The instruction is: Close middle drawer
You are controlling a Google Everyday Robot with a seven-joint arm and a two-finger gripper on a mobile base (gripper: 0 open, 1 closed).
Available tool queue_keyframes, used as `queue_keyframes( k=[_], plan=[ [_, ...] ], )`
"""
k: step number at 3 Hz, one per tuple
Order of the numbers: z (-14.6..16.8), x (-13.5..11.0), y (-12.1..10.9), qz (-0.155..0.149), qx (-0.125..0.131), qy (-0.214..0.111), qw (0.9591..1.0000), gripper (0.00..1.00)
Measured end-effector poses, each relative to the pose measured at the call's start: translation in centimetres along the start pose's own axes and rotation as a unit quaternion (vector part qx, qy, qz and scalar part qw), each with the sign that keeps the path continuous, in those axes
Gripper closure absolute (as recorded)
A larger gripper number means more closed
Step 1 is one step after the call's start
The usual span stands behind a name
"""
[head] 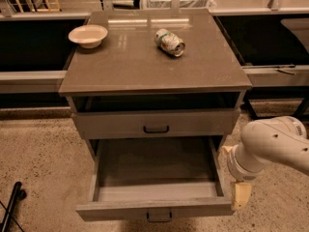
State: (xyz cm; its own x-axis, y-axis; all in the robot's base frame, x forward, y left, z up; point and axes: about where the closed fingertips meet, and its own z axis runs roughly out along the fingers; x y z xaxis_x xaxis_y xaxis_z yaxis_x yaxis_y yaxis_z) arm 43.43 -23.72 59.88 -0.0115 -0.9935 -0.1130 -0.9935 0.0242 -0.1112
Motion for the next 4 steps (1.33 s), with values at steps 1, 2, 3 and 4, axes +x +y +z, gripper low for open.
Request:
queue_keyframes(
  k=[1,2,3,4],
  plan=[
    [3.8,-1.1,3.4,-0.035,-0.054,-0.037,0.9972,0.0],
    [6.9,-2.3,7.3,-0.058,-0.074,-0.076,0.9926,0.0],
    [8.5,-3.7,9.5,-0.076,-0.067,-0.109,0.9888,0.18],
    [9.3,-5.1,11.1,-0.099,-0.06,-0.135,0.984,0.42]
  ],
)
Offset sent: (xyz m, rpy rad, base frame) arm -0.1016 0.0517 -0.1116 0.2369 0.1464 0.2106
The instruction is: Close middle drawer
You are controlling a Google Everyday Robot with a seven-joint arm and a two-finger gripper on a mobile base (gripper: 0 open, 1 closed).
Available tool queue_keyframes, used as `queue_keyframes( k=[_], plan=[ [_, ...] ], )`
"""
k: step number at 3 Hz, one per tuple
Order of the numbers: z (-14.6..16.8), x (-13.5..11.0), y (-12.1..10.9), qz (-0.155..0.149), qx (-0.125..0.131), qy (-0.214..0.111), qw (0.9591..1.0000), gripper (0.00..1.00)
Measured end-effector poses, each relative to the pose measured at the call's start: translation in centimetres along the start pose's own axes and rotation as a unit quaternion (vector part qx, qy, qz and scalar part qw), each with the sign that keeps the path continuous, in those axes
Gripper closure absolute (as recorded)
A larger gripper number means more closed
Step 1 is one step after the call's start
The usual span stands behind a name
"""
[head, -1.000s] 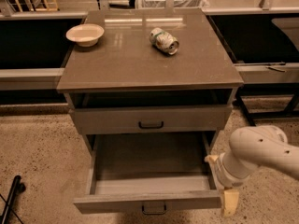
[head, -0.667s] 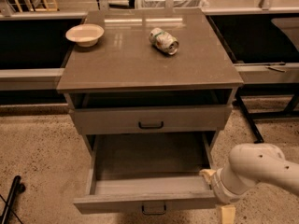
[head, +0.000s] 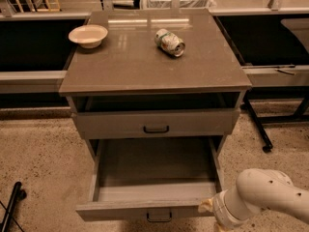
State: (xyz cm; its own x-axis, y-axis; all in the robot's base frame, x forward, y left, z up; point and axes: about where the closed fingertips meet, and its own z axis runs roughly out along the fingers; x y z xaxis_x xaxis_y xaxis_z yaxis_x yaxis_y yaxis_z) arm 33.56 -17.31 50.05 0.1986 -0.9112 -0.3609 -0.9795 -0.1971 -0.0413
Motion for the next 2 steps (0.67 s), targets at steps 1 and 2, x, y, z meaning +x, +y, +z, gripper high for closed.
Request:
queue_keyframes(
  k=[1,2],
  plan=[
    [0.0,-0.1,0.0,-0.003,0.0,-0.001,1.0,0.65],
    [1.9,-0.4,0.3,-0.003,0.008,0.006,0.9999,0.96]
  ],
)
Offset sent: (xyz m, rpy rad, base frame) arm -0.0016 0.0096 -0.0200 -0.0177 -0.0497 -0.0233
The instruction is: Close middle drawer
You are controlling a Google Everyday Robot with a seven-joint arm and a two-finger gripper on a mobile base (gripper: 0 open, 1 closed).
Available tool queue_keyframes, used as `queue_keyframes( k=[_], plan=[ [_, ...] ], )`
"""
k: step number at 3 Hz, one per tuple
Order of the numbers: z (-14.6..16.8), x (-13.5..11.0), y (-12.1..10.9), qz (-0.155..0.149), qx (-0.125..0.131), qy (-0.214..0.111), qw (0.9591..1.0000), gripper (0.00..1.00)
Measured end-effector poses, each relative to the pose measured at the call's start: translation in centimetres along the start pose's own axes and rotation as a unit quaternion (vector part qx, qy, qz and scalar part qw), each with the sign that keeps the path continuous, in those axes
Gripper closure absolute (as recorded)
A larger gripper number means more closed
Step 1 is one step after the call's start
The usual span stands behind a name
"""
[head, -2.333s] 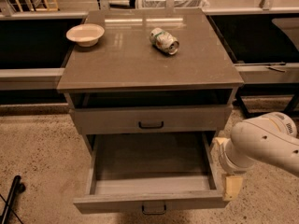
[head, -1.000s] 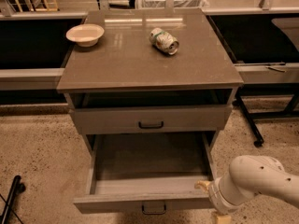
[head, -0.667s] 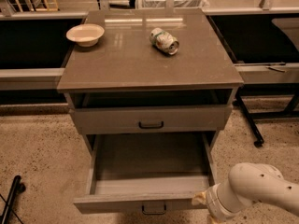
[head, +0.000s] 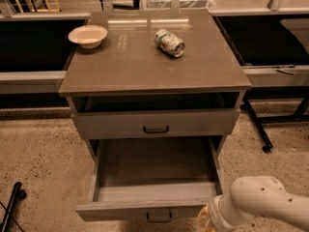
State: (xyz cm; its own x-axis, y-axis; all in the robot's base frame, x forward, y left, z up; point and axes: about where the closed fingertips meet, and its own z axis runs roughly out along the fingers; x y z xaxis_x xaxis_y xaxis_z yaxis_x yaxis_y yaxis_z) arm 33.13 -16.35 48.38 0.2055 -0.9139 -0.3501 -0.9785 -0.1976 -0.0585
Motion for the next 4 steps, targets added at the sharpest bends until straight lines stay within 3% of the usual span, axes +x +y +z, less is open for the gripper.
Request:
queue_keyframes(
  k=[2,4],
  plan=[
    [6.5,0.2,-0.2,-0.001,0.027,0.019,0.9995,1.0],
    [8.3,1.5,-3.4,0.01,0.053,0.023,0.9982,1.0]
  ],
)
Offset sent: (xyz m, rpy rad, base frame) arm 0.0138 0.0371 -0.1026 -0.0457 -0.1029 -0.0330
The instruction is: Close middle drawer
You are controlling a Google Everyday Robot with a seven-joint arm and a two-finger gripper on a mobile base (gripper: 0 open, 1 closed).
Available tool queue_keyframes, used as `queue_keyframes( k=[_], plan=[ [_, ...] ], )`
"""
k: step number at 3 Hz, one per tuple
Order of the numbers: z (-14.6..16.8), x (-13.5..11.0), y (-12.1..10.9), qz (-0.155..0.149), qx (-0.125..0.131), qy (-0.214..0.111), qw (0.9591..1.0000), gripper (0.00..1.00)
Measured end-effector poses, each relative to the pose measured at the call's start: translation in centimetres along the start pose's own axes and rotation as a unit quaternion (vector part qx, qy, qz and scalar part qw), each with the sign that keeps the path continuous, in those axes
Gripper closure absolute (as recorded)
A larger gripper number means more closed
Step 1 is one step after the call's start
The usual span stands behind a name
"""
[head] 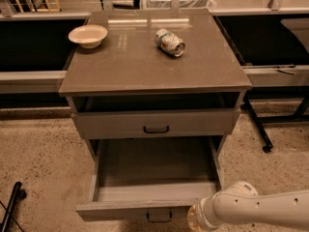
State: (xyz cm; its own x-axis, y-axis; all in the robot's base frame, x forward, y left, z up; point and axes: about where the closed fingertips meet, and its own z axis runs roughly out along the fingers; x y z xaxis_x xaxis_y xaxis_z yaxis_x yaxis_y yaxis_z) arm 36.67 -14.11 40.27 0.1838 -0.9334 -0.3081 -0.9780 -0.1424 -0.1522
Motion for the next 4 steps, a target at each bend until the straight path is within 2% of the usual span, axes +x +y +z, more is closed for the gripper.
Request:
queue_keyframes(
  k=[1,3,4],
  plan=[
    [0.76,0.53,-0.7,0.017,-0.005,0.001,0.9998,0.81],
    [0.78,0.54,-0.71,0.018,-0.005,0.001,0.9998,0.35],
    [0.78,0.54,-0.71,0.018,-0.005,0.001,0.9998,0.05]
  ],
)
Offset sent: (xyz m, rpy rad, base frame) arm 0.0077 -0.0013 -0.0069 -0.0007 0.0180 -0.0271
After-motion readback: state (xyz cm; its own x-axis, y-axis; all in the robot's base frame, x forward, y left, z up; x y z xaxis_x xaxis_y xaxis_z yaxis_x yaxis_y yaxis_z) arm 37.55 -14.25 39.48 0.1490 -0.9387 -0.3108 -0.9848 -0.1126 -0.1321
